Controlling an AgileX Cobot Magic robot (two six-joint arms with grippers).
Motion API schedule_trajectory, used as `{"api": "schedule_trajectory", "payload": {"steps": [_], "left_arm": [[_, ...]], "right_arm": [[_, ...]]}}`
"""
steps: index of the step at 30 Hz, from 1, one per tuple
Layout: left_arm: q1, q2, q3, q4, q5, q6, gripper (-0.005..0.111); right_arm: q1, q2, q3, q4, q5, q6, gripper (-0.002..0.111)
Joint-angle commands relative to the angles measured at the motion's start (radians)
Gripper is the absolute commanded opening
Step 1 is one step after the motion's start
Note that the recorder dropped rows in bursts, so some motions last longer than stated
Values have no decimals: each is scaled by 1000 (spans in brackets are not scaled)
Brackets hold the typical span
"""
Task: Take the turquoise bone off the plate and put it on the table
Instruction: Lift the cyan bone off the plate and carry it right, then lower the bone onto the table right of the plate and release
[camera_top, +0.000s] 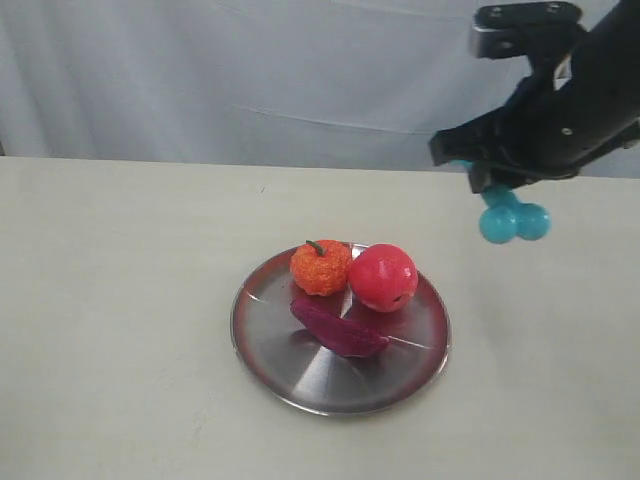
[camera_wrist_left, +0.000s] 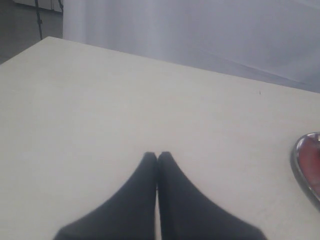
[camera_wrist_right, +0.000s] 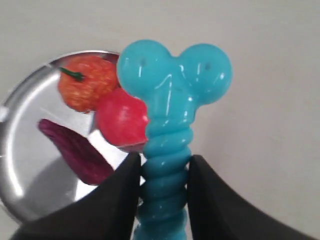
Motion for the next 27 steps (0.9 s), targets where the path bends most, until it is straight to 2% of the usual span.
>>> {"api": "schedule_trajectory", "payload": {"steps": [1, 4, 7, 11, 17, 27], "left_arm": [[4, -1, 3, 6, -5, -2, 0], [4, -1, 3, 6, -5, -2, 0], [4, -1, 3, 6, -5, -2, 0], [4, -1, 3, 6, -5, -2, 0], [4, -1, 3, 6, -5, -2, 0], [4, -1, 3, 6, -5, -2, 0]], "right_arm": [[-130, -2, 12, -16, 34, 2, 11], [-162, 5, 67, -16, -30, -2, 11], [-164, 32, 166, -28, -180, -5, 11], [-162, 160, 231, -21, -308, -1, 11], [-160, 319, 233, -18, -376, 27, 11], [-160, 398, 233, -20, -406, 18, 11]]}}
